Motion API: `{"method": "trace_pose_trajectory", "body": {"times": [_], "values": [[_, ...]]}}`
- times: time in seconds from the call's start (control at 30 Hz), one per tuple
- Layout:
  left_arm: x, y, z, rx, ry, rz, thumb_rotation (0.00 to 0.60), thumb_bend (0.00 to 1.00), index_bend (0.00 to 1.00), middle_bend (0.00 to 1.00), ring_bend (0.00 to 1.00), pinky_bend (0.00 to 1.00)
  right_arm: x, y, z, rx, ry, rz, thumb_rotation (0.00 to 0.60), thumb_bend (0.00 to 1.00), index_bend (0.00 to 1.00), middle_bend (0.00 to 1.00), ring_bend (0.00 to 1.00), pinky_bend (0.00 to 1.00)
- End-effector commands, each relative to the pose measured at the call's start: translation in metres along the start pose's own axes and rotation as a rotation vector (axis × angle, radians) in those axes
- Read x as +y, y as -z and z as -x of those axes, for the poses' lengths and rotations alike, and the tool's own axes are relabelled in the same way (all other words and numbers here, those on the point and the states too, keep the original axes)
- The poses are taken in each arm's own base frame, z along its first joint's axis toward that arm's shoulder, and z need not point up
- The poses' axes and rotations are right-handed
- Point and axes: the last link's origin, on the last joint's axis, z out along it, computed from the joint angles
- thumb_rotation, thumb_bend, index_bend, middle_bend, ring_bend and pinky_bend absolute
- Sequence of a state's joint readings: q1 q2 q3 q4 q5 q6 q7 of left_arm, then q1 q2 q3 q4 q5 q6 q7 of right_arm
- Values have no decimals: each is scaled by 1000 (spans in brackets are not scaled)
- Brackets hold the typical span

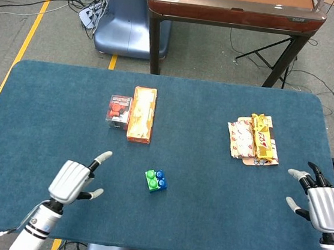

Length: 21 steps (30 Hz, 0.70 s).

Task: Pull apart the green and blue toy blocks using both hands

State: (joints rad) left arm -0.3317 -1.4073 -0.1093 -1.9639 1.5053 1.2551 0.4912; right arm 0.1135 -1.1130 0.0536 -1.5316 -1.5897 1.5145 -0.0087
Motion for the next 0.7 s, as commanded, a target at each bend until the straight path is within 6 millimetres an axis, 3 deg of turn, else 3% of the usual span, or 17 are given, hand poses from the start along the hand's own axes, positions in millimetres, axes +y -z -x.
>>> {"method": "trace_pose_trajectory", "body": {"times": [0.03, 0.33, 0.7], "values": [[28, -17, 7, -29, 21, 62, 600, 0, 117, 983, 1000, 1000, 2, -1, -1, 3, -3, -1, 600, 165, 302, 390, 447, 486], [79, -45, 40, -108, 9, 148, 600, 0, 97, 991, 1000, 1000, 12, 3, 1, 1, -13, 18, 600, 165, 302, 390, 447, 486], [102, -70, 67, -153, -36, 125, 600, 0, 89, 994, 1000, 1000, 17, 3, 10, -14, -31, 21, 600, 165, 302, 390, 447, 486]]}}
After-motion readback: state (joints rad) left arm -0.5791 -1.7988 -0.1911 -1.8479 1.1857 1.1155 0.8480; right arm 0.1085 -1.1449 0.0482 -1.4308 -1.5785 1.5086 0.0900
